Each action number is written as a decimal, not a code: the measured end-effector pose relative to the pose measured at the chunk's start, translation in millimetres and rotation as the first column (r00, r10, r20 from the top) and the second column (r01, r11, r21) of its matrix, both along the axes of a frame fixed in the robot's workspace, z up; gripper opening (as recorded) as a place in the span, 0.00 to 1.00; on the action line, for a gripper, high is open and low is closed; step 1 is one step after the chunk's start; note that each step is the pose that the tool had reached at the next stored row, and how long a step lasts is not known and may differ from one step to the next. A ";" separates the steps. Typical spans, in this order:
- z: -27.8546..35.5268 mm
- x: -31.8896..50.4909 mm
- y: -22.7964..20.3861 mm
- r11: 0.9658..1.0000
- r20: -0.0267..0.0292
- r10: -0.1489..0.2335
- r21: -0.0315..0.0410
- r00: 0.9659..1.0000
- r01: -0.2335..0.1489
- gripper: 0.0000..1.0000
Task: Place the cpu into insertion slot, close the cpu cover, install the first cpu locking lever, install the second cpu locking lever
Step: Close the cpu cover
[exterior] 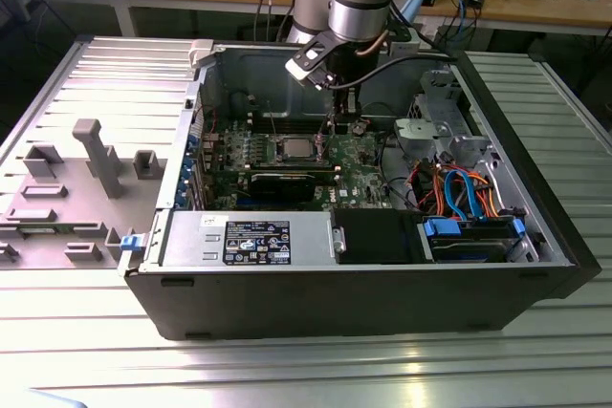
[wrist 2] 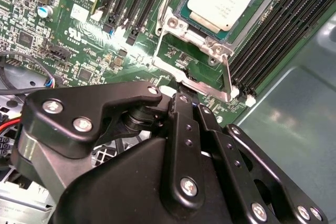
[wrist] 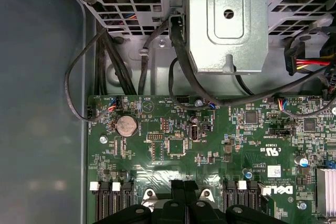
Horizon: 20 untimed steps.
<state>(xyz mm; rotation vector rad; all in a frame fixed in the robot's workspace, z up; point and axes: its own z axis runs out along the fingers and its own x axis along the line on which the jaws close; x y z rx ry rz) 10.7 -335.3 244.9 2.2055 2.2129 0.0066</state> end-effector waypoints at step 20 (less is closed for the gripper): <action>-0.1 -11.1 0.0 1.000 0.000 0.000 0.000 1.000 0.000 0.11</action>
